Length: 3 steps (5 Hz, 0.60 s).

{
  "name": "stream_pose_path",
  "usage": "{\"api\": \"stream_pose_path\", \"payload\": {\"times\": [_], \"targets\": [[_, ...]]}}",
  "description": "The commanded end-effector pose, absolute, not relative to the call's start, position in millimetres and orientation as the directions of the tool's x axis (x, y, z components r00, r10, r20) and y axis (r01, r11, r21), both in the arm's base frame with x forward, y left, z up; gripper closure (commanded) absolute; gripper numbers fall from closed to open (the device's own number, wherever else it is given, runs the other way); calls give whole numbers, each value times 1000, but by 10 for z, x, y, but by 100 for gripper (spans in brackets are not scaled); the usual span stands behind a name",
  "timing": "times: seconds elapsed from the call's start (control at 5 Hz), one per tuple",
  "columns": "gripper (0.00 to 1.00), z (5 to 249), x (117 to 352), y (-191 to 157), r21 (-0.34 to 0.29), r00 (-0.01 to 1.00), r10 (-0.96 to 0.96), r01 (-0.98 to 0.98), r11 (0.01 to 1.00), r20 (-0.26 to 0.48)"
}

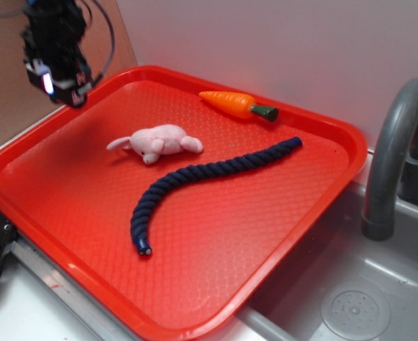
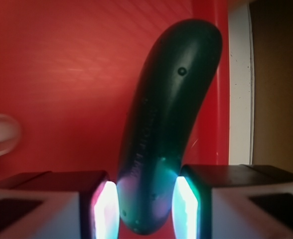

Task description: Grab the plastic pickle.

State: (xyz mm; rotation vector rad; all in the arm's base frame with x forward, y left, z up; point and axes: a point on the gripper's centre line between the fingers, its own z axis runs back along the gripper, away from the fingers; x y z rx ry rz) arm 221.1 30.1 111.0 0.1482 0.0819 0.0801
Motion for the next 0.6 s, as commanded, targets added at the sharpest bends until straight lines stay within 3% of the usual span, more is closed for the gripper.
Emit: {"api": "stream_pose_path", "payload": {"times": [0.0,0.2,0.4], "targets": [[100,2246,2054,308,-148,997,-38,47,988,67],[100,2353,1959,298,-200,993,-54,74,977,100],[100,2270,2014,354,-234,991,-111,127,964,81]]}}
